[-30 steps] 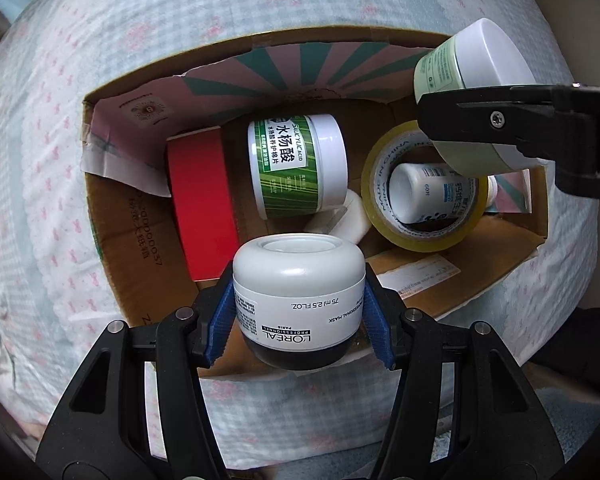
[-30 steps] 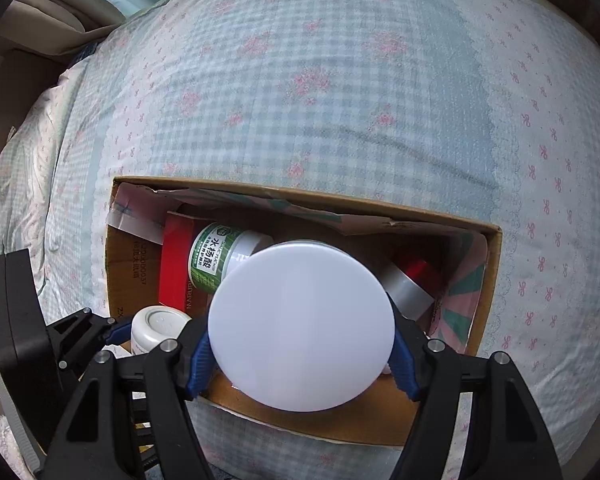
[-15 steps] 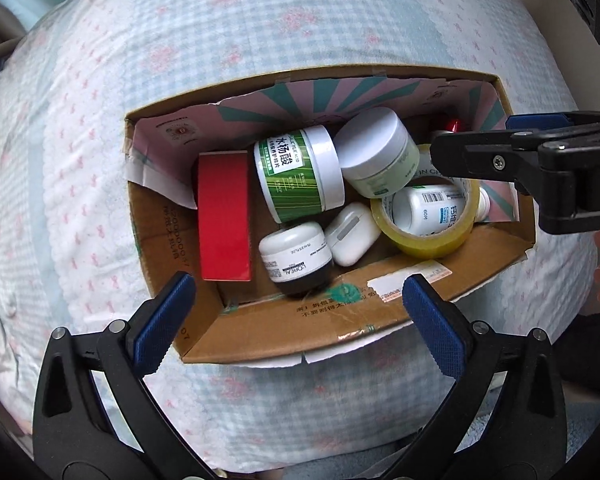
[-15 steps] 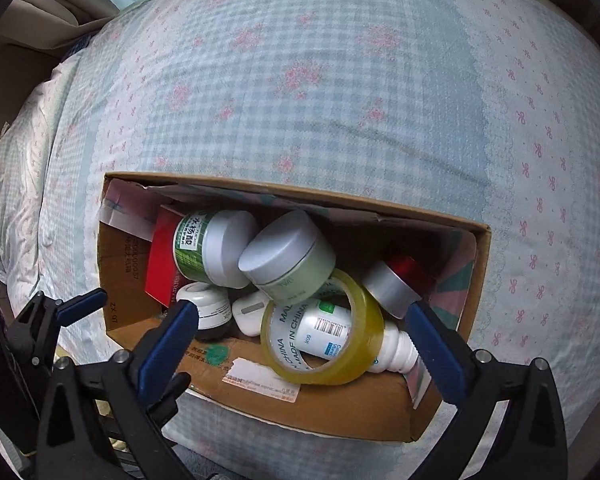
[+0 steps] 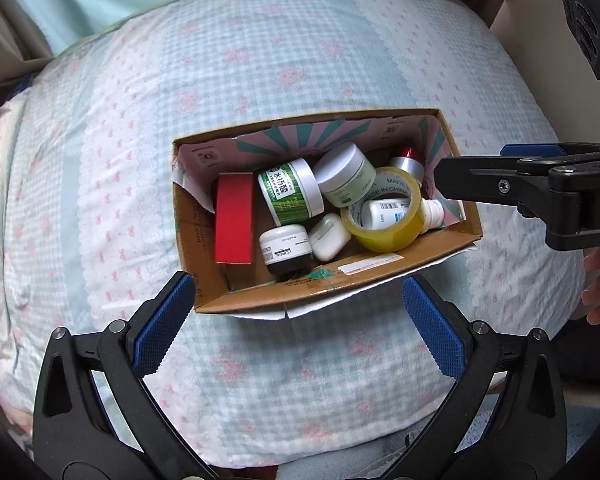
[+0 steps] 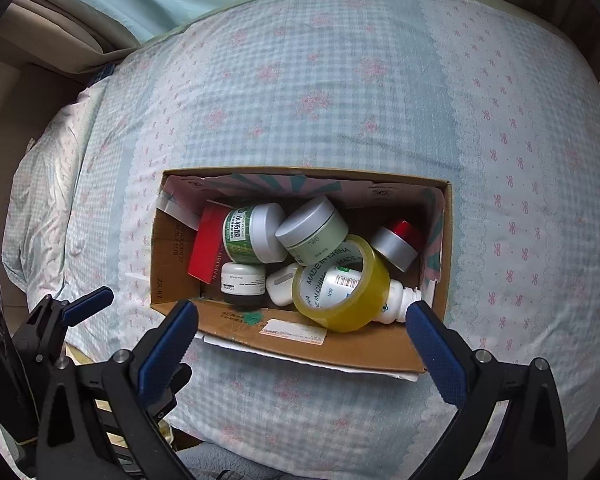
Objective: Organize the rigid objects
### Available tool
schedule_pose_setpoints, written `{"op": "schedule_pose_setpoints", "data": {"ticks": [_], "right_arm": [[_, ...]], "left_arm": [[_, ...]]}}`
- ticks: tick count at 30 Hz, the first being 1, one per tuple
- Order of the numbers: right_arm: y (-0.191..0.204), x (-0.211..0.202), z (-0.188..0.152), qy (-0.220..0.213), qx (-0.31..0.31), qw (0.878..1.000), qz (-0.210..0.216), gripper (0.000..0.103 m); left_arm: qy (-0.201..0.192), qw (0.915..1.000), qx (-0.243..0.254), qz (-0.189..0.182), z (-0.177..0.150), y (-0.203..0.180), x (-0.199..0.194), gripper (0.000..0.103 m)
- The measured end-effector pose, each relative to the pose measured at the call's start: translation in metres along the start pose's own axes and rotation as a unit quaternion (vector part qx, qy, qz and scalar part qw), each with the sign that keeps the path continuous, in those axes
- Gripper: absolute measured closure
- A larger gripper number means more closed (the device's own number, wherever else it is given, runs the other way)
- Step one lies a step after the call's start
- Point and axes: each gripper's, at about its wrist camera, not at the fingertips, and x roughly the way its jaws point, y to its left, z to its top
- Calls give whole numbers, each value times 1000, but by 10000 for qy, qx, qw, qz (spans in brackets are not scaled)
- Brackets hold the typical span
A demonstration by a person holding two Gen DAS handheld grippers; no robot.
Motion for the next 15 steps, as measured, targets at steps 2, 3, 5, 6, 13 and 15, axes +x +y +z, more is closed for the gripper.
{"op": "schedule_pose_setpoints", "data": {"ticks": [2,3,5,6,13,15], "right_arm": [[3,-23,-6,-191,-62,9998,-44,0],[4,-37,-10,-313,-91,9994,-62,0],[7,-68,-18,-587,-153,9981,-108,0],[9,-86,-23,-744,-196,9970,-127,0],[22,-221,-70,-2231,-297,9727,-560,0],[27,-252,-87,-2566,-306,9635,-695,0]], "left_arm": [[-257,9996,-73,48,-4,-1,-21,0],[-406,9991,-111,29,-5,-2,-35,0],[-697,9973,-234,-1,-6,-2,-65,0],[-861,9958,-303,-10,-6,-2,-82,0],[-2210,9741,-473,48,-14,-13,-209,0],[-2559,9653,-523,36,-21,-16,-245,0]]}}
